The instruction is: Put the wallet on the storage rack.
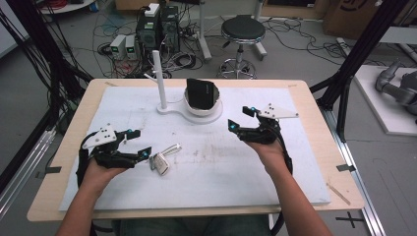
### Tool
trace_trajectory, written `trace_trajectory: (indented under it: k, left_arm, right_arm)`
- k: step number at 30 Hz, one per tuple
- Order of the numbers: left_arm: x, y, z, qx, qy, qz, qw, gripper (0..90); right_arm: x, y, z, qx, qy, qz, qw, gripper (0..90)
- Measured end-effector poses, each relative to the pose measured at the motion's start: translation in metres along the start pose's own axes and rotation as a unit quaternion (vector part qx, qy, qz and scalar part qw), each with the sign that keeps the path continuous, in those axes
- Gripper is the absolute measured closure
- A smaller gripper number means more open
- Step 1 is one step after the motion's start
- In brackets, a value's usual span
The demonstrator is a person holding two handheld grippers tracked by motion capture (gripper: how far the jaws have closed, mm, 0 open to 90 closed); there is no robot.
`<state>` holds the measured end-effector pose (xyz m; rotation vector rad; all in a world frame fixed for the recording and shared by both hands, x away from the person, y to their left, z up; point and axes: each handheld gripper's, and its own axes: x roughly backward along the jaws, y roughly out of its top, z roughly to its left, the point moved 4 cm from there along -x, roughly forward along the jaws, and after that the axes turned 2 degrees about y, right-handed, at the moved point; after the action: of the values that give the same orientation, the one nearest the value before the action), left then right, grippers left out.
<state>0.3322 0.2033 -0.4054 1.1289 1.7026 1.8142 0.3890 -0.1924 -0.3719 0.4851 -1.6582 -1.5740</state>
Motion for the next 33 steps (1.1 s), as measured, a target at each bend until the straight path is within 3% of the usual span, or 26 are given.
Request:
trace_trajectory:
  k: [9, 26, 33]
  left_arm:
    - [-0.002, -0.004, 0.004, -0.005, -0.008, 0.003, 0.9999, 19.8]
    - [-0.004, -0.003, 0.012, 0.006, -0.001, 0.002, 1.0000, 19.7]
    - [0.001, -0.008, 0.008, 0.005, -0.001, 0.005, 1.0000, 19.7]
  right_arm:
    - [0.016, -0.026, 0.010, -0.007, 0.009, 0.003, 0.9999, 19.8]
    - [0.023, -0.018, 0.008, -0.008, 0.002, -0.014, 0.9999, 19.7]
    - [0.020, -0.018, 0.006, -0.015, 0.004, -0.015, 0.9998, 19.7]
